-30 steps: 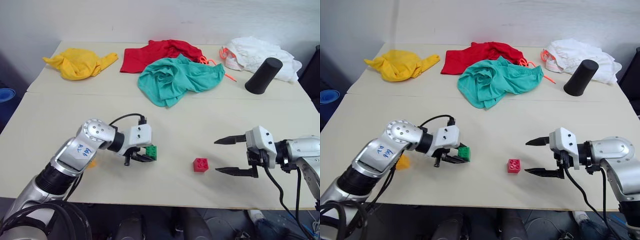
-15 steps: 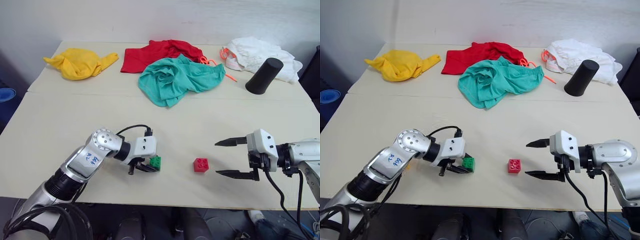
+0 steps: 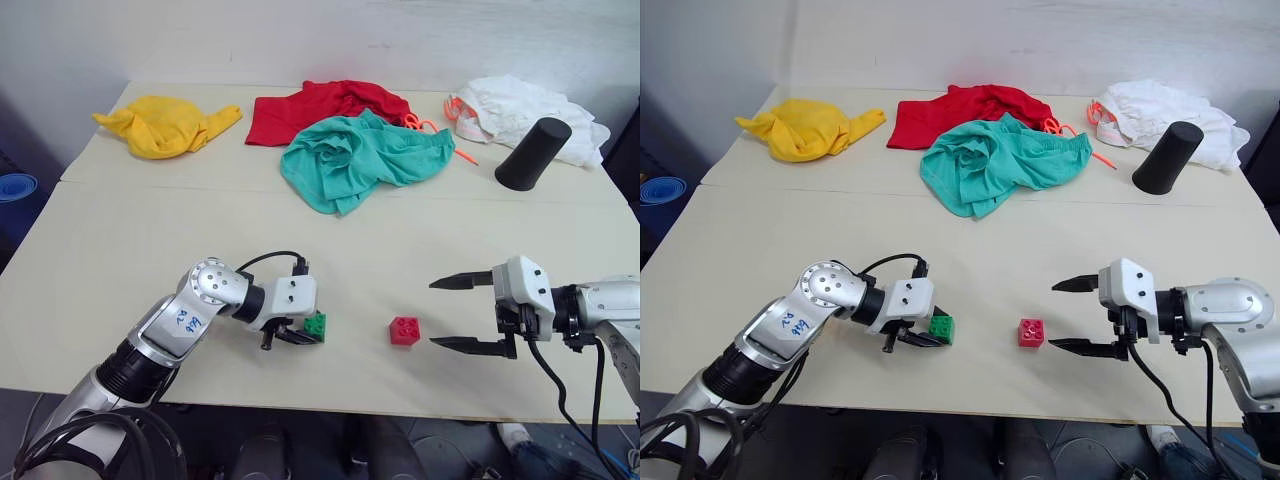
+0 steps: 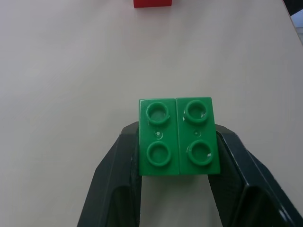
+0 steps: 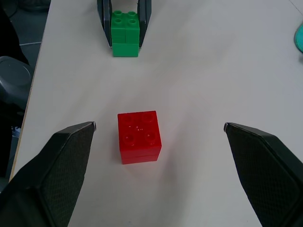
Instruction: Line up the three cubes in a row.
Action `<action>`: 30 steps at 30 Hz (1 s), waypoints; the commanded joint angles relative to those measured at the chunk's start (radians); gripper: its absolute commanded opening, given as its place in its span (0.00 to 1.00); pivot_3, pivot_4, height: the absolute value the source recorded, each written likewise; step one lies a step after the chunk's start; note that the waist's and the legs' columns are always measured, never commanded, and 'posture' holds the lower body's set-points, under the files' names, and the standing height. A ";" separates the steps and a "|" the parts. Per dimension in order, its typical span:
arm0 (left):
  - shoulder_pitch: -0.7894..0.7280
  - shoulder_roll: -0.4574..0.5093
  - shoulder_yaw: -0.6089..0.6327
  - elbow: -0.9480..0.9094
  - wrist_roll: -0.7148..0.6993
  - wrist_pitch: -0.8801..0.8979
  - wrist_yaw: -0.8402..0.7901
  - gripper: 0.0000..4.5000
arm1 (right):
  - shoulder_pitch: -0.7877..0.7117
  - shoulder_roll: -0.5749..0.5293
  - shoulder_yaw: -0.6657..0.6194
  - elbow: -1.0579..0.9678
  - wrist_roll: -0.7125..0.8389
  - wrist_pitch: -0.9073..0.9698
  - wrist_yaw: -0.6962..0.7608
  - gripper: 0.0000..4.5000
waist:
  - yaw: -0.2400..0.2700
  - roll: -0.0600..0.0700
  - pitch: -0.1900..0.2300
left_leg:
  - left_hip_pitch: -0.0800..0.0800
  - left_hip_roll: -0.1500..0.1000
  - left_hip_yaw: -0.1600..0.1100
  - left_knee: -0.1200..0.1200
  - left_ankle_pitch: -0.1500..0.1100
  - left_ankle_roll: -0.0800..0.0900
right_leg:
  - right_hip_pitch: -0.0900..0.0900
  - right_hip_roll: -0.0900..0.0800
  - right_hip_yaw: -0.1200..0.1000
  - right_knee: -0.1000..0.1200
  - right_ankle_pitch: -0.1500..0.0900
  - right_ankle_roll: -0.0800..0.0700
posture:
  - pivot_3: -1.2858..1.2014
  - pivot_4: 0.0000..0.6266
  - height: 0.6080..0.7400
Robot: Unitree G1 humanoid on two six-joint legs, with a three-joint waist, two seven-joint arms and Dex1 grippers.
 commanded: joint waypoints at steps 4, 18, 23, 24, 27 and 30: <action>-0.004 -0.010 0.017 -0.005 0.004 0.011 0.011 0.55 | -0.025 0.003 0.003 -0.018 0.017 -0.009 0.006 1.00 | 0.005 0.000 0.000 | 0.000 0.000 0.000 0.000 0.000 0.000 | 0.000 0.000 0.000 0.000 0.000 0.000 | 0.52 0.24 1.00; 0.162 0.279 0.557 -0.288 -0.369 0.375 -0.065 0.99 | -0.215 -0.006 0.064 0.009 0.113 0.077 0.133 1.00 | -0.016 0.000 0.000 | 0.000 0.002 -0.001 0.000 0.000 0.000 | 0.000 0.000 0.000 0.000 0.000 -0.001 | 0.52 0.24 1.00; 0.488 0.309 0.974 -0.278 -0.409 0.295 -0.149 0.99 | -0.308 0.034 0.116 0.038 0.121 0.087 0.168 1.00 | -0.022 0.000 0.000 | 0.000 0.002 -0.001 -0.001 0.000 0.000 | 0.000 -0.001 0.000 0.000 -0.001 -0.001 | 0.52 0.24 1.00; 0.557 0.299 1.037 -0.278 -0.388 0.252 -0.151 0.99 | -0.321 0.042 0.125 0.045 0.122 0.087 0.171 1.00 | -0.021 0.000 0.000 | 0.000 0.002 -0.001 -0.001 0.000 -0.001 | 0.000 -0.001 -0.001 0.000 -0.001 -0.002 | 0.52 0.24 1.00; 0.744 0.263 1.182 -0.290 -0.351 0.184 -0.155 0.99 | -0.353 0.064 0.153 0.065 0.111 0.072 0.193 1.00 | -0.021 0.000 0.000 | 0.000 0.002 -0.002 -0.001 0.000 -0.001 | 0.000 -0.001 -0.002 -0.001 -0.001 -0.002 | 0.52 0.24 1.00; 0.889 0.210 1.271 -0.212 -0.277 0.067 -0.125 0.99 | -0.396 0.087 0.178 0.090 0.104 0.067 0.208 1.00 | -0.020 0.000 0.000 | 0.000 0.001 -0.001 -0.001 0.000 0.000 | 0.000 -0.002 -0.001 -0.001 -0.001 -0.002 | 0.52 0.24 1.00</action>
